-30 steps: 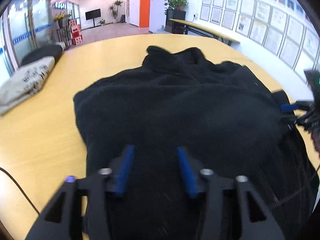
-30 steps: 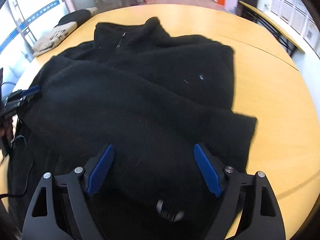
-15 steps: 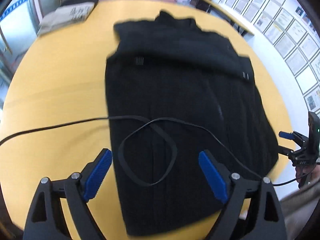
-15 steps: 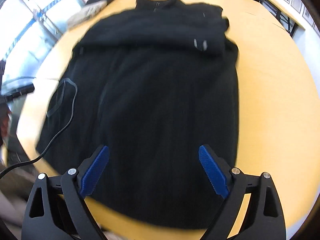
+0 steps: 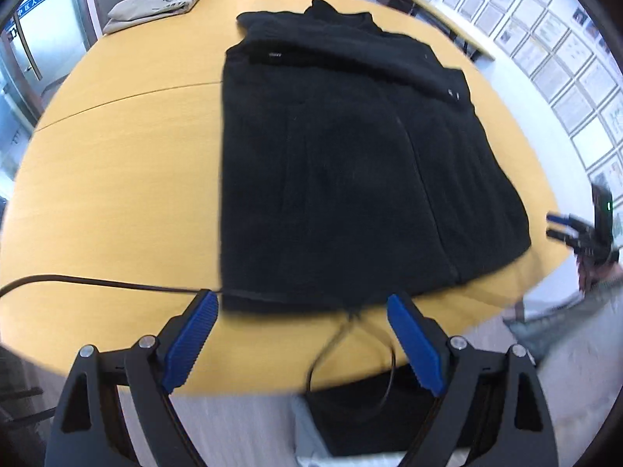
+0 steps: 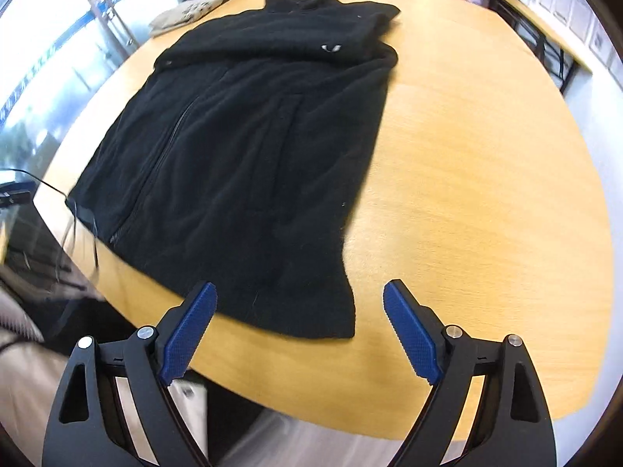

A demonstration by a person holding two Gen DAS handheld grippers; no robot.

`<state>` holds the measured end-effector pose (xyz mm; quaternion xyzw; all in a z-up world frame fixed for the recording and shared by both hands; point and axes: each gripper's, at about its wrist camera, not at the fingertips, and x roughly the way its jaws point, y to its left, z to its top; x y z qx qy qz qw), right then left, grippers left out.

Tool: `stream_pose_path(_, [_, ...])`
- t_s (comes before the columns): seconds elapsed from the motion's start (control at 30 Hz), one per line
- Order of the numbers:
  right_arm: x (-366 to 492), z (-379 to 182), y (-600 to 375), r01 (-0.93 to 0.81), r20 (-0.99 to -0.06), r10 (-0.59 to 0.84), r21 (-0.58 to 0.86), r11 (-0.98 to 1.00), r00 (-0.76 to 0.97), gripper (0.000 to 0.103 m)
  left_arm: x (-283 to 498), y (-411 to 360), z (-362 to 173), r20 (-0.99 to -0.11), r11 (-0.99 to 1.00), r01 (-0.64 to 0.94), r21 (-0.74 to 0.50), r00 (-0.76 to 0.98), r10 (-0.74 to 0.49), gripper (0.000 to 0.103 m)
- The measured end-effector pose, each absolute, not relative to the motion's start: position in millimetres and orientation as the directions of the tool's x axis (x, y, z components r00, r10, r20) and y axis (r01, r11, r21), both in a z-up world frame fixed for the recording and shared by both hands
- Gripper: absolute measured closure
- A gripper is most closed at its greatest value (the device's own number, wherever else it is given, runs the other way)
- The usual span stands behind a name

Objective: Fold clothes
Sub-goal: 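Grasp the jacket hem with both grippers and lift it toward the collar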

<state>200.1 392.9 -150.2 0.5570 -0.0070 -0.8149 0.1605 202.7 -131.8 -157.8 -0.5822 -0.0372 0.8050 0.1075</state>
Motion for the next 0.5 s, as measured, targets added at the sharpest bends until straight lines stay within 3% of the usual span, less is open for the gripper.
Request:
stream_pose_path(0.23, [197,-187,398,0.243,-0.909,-0.297,0.23,-0.943,-0.291,0.017,140,-155,-226,-0.96,-0.987,-0.06,-0.149,-0.233,0.159,0.012])
stream_pose_path(0.5, [198,-185,389,0.281,-0.901,-0.305,0.219,-0.934,-0.309,0.019,124,-157,-230,-0.944,-0.968,-0.085,-0.235,-0.219,0.249,0.011])
